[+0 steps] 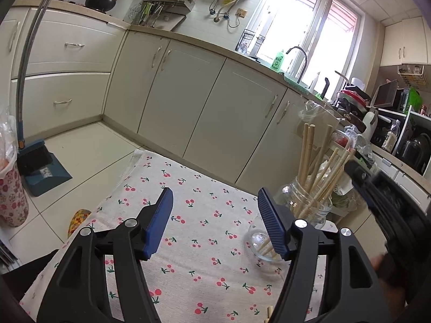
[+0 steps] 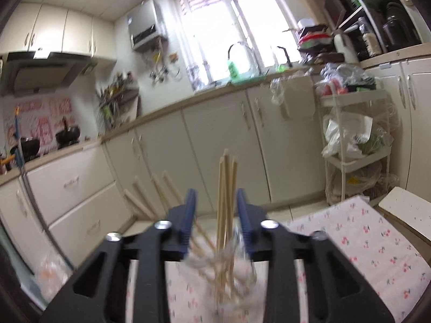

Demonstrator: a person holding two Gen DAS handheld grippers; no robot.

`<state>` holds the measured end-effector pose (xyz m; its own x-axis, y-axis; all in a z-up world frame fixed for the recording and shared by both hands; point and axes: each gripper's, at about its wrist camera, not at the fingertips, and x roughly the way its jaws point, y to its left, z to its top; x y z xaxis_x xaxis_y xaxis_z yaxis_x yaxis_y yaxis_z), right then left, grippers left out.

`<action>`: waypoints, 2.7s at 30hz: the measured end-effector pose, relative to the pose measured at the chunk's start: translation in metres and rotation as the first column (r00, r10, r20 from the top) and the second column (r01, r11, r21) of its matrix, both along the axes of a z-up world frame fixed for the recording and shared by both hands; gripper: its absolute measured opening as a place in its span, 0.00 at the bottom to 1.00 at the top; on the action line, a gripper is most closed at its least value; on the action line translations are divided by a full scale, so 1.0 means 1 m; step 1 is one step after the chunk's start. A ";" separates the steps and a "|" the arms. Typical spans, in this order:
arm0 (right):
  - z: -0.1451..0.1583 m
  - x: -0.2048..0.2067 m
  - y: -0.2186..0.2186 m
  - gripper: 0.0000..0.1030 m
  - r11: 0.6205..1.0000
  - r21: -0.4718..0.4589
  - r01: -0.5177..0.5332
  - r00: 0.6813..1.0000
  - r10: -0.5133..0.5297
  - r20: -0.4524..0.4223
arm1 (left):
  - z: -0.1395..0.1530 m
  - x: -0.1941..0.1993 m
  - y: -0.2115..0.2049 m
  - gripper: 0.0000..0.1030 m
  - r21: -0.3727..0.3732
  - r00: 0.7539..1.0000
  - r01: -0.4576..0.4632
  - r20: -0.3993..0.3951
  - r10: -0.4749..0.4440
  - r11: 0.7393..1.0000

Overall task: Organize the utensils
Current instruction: 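Open the left tool to drop its stick into the jar while the right tool lowers and releases its stick, then move both open tools back toward the remaining sticks on the cloth, then close the right tool on one wooden stick while the left tool grasps another stick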

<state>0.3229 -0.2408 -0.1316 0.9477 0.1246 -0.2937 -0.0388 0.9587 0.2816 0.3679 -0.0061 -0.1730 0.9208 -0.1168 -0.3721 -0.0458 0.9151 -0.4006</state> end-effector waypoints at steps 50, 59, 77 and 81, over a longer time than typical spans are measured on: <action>-0.080 -0.107 -0.043 0.09 0.931 -0.116 -0.347 0.741 0.196 -0.642 | -0.041 -0.057 -0.097 0.69 0.173 0.813 0.434 -0.499 -0.301 0.884; -0.080 -0.103 -0.033 0.09 0.918 -0.160 -0.362 0.752 0.186 -0.633 | -0.041 -0.047 -0.110 0.11 0.247 0.815 0.449 -0.507 -0.280 0.859; -0.081 -0.097 -0.028 0.07 0.914 -0.185 -0.360 0.742 0.161 -0.651 | -0.040 -0.030 -0.119 0.12 0.254 0.710 0.631 -0.570 -0.413 0.733; -0.080 -0.096 -0.033 0.06 0.931 -0.143 -0.335 0.747 0.170 -0.643 | -0.040 -0.033 -0.127 0.05 0.303 0.715 0.640 -0.570 -0.404 0.706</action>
